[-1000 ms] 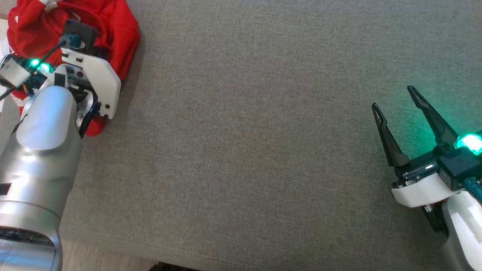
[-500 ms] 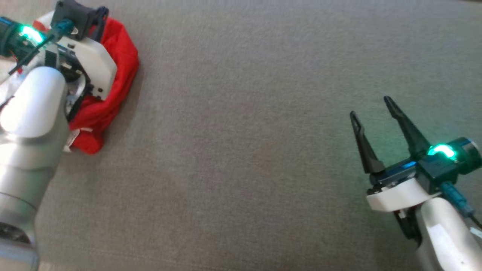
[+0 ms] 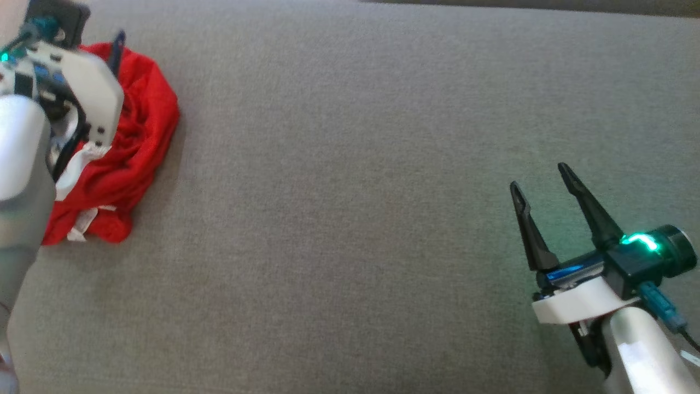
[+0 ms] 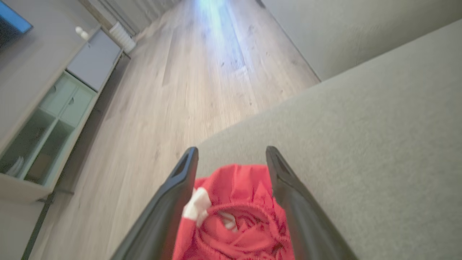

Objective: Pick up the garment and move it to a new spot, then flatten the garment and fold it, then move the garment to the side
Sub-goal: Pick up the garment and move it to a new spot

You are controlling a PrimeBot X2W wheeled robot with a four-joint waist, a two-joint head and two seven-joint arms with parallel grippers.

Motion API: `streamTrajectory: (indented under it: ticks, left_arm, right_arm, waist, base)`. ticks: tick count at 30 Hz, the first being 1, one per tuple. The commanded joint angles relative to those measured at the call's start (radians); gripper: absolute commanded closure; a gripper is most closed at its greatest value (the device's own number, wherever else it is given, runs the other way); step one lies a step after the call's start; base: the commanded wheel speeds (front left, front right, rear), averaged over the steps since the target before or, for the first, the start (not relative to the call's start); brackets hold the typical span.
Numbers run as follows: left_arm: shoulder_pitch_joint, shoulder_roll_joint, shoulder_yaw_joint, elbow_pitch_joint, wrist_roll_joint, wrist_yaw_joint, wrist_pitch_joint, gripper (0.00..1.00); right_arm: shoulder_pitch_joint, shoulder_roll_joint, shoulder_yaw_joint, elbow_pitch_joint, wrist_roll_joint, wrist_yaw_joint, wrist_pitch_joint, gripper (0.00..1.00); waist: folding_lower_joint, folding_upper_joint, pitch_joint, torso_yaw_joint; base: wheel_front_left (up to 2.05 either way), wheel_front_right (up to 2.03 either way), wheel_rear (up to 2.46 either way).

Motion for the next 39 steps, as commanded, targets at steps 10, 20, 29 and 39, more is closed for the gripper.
streamTrajectory:
  ticks: [10,20,29,39]
  left_arm:
    - [0.066,-0.015,0.063,0.089,-0.091,0.066,0.083,0.0]
    - [0.042,-0.084,0.027,0.156,-0.069,0.07,0.01,1.0]
    - [-0.028,-0.103,0.025,0.184,-0.06,0.057,-0.106,1.0]
    - [-0.099,-0.044,0.011,0.162,-0.056,0.004,-0.163,1.0]
  right_arm:
    - [-0.025,-0.114,-0.036,-0.096,-0.008,0.008,-0.006,0.0]
    - [-0.014,-0.167,-0.072,-0.144,-0.019,0.008,-0.006,0.0]
    - [-0.028,-0.126,-0.067,-0.134,-0.013,0.008,-0.006,0.0]
    - [-0.031,-0.005,-0.012,-0.068,0.006,0.008,-0.006,0.0]
  waist:
    - [0.0,0.0,0.167,0.091]
    - [0.0,0.0,0.263,0.131]
    - [0.0,0.0,0.234,0.11]
    - [0.0,0.0,0.006,-0.002]
  base:
    - [0.0,0.0,0.0]
    - [0.0,0.0,0.0]
    - [0.0,0.0,0.0]
    - [0.0,0.0,0.0]
